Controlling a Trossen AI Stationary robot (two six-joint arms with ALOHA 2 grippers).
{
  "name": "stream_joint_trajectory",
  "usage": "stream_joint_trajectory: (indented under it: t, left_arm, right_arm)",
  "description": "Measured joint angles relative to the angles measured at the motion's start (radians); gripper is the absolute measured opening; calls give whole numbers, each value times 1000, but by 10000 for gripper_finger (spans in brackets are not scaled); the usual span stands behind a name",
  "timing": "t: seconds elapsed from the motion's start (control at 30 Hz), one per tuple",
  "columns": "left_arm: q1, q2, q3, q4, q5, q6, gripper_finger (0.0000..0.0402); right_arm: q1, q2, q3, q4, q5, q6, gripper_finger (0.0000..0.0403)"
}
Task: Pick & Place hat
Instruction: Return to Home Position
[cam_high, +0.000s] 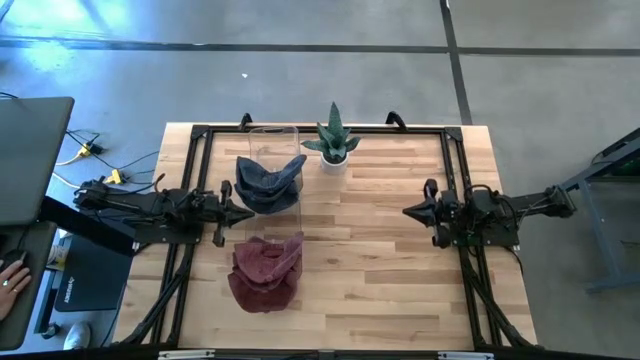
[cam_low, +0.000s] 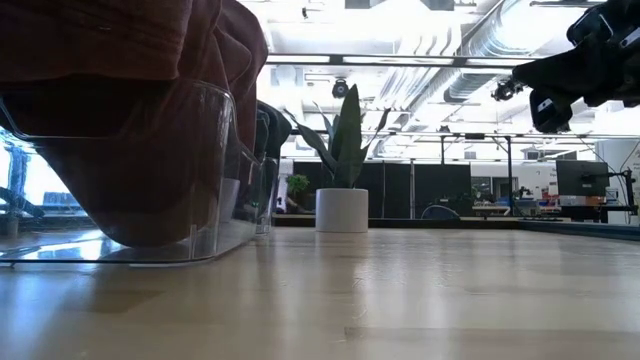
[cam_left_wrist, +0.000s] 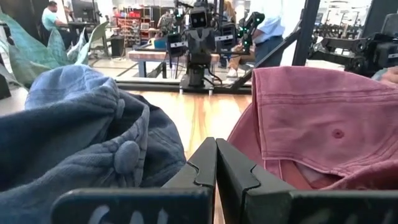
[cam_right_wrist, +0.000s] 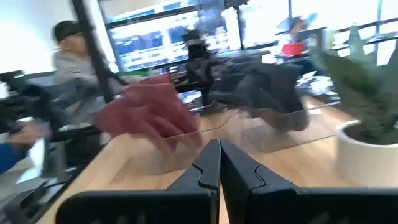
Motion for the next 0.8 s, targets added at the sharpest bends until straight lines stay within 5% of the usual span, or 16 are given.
stream_joint_trajectory:
  t: [0.2,0.8]
  left_arm:
    - [0,3,0,1,-2,-13,1]
    - [0,3,0,2,-2,-13,1]
  right_arm:
    - [0,2,0,22,153,-46,0]
    - [0,14,0,31,96,-49,1]
